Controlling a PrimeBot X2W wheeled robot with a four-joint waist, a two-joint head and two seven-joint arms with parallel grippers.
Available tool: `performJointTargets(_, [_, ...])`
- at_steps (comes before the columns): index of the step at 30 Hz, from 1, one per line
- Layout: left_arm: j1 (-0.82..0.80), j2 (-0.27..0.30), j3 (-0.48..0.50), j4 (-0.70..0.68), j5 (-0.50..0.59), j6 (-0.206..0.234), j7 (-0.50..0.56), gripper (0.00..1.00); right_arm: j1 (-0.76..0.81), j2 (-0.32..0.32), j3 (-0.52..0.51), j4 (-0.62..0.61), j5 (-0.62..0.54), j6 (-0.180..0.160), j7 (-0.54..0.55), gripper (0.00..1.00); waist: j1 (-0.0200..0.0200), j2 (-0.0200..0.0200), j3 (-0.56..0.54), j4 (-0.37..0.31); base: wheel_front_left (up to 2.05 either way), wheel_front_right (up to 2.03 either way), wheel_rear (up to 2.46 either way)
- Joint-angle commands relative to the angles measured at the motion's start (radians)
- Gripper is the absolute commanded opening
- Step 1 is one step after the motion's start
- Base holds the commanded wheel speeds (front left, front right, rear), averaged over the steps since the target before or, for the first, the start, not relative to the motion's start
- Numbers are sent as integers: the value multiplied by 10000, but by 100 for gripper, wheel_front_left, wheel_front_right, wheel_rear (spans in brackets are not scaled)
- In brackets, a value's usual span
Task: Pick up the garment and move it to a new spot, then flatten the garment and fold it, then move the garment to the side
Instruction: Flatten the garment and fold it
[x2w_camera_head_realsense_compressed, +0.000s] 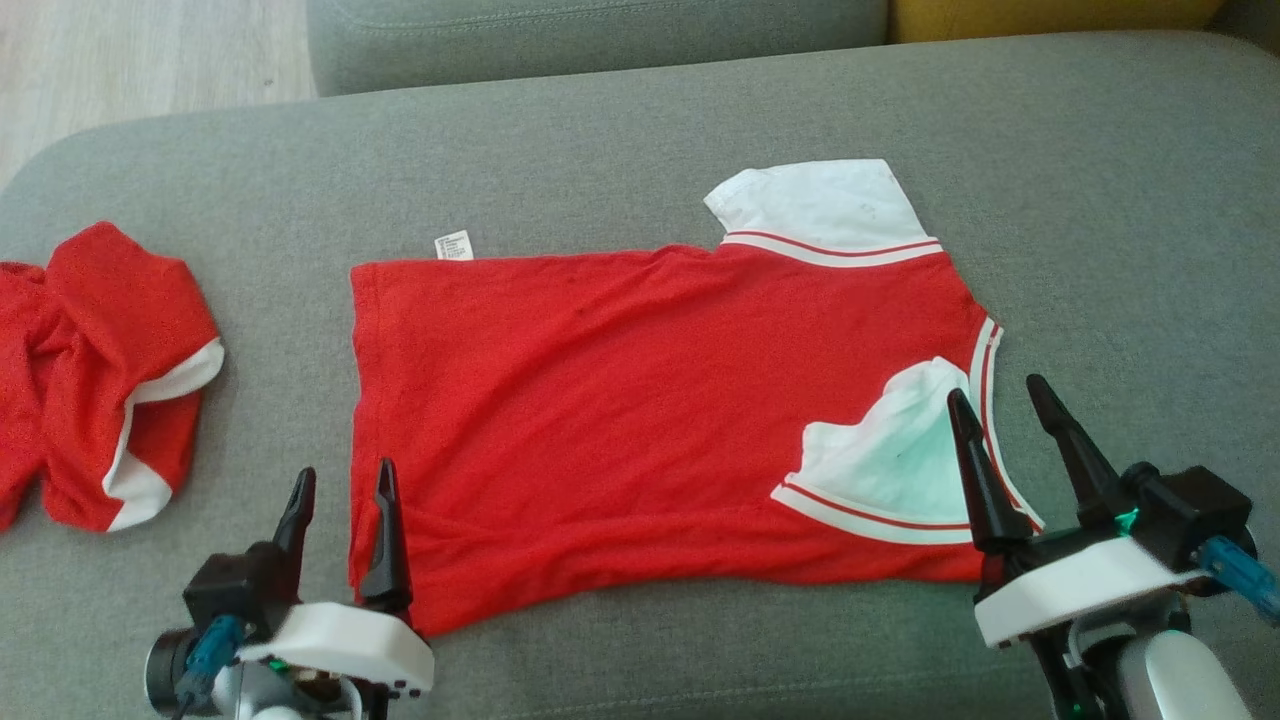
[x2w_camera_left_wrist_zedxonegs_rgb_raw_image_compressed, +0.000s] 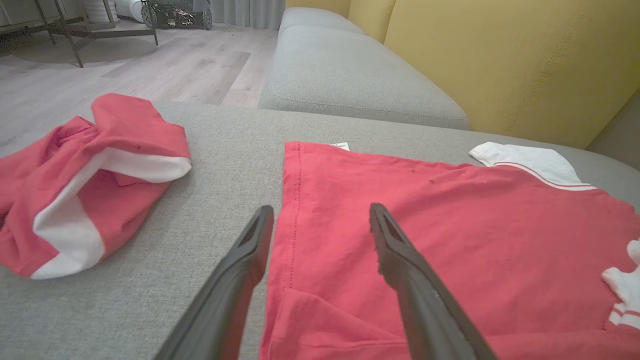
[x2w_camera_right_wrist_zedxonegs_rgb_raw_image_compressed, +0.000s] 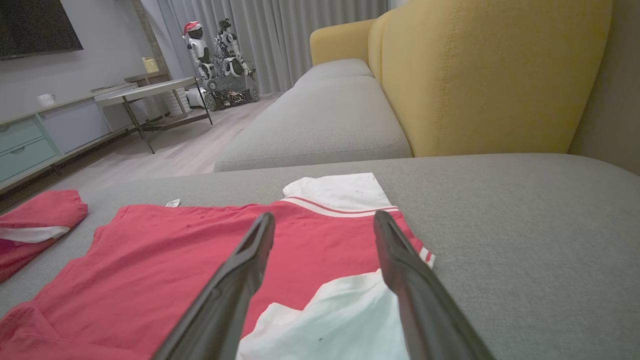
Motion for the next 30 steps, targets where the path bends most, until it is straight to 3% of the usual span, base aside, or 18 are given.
performJointTargets(1, [-233,114,287,-433,140,105,-11,100,-160,-72,199,-465,-90,-9,51,100,0,-1,-17,16,0,0,0])
performJointTargets(12, [-203,135,140,-635,133,168,144,100,-93,-23,144,-551,-71,-9,262,100,0,-1,14,90,0,0,0])
performJointTargets(17, [-1184,139,53,-174,-53,-147,358,100,-233,34,22,-574,4,-9,284,100,0,-1,425,172,0,0,0])
performJointTargets(23, [-3792,182,120,1523,-366,-754,641,100,-713,48,97,-602,65,-9,260,100,0,-1,1238,79,0,0,0])
performJointTargets(30, [-6569,358,395,4559,-747,-1257,916,100,-1337,13,414,-394,193,-9,92,100,0,-1,2025,-254,0,0,0])
